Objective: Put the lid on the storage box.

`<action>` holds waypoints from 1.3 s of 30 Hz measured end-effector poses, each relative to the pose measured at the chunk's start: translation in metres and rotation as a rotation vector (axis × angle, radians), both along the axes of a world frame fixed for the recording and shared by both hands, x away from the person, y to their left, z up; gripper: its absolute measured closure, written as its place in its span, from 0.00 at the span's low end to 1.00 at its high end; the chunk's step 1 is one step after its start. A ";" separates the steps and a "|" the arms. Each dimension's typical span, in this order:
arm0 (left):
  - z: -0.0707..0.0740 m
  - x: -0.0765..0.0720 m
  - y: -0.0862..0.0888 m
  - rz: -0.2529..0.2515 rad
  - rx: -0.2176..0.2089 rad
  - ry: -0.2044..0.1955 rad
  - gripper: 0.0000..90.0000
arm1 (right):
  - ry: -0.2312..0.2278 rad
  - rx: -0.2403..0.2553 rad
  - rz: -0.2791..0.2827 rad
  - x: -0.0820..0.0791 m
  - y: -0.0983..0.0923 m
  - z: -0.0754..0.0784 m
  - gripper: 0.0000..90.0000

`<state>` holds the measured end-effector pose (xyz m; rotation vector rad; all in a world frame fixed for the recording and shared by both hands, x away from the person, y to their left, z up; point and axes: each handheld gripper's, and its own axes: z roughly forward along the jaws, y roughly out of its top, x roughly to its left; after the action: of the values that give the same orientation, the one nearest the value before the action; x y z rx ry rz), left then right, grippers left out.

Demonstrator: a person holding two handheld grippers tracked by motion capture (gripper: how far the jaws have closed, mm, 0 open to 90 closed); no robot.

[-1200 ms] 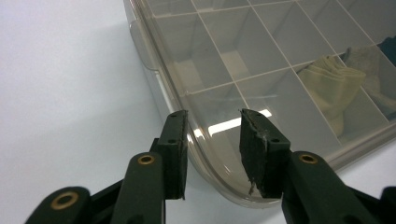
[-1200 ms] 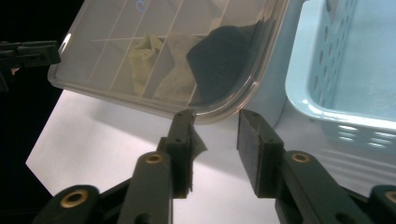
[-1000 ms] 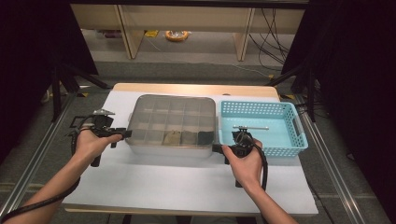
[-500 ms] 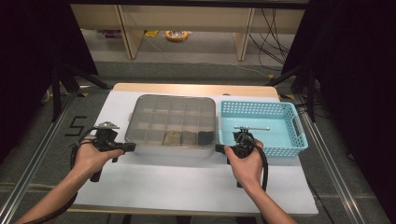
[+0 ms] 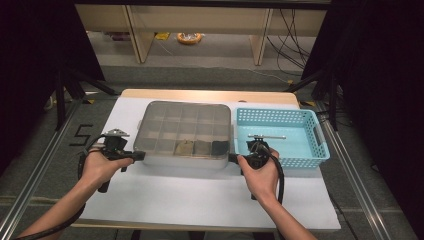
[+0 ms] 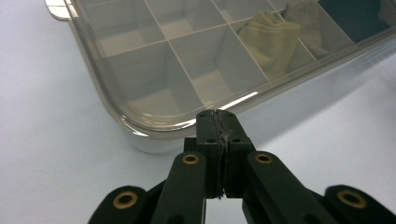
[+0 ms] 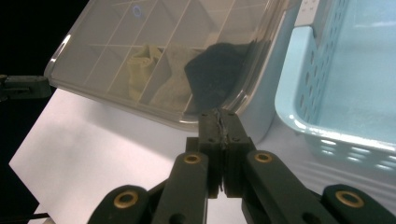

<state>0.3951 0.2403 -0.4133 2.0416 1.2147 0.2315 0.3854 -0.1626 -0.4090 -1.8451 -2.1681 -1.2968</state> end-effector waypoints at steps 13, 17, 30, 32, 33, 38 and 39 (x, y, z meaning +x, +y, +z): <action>0.007 0.001 0.019 0.069 0.001 -0.044 0.97 | -0.030 -0.010 0.006 0.000 -0.008 -0.002 0.99; 0.008 0.003 0.031 0.120 0.002 -0.042 0.99 | -0.045 -0.014 0.019 -0.002 -0.011 -0.003 0.99; -0.005 -0.001 0.034 0.134 0.039 0.002 0.99 | -0.024 -0.001 0.002 -0.007 -0.013 -0.004 0.98; -0.004 0.001 0.033 0.127 0.043 0.012 0.99 | -0.036 -0.015 0.021 -0.006 -0.014 -0.003 0.98; -0.005 0.002 0.032 0.131 0.033 -0.001 0.99 | -0.042 -0.023 0.023 -0.006 -0.014 -0.004 0.98; -0.002 0.004 0.027 0.120 0.060 0.012 0.99 | -0.041 -0.019 0.023 -0.005 -0.014 -0.005 0.98; -0.002 0.004 0.026 0.124 0.056 0.006 0.99 | -0.029 -0.029 0.017 -0.005 -0.014 -0.005 0.98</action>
<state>0.3988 0.2666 -0.4153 2.0178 1.3545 0.3217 0.3800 -0.1764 -0.4139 -1.8247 -2.2238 -1.3045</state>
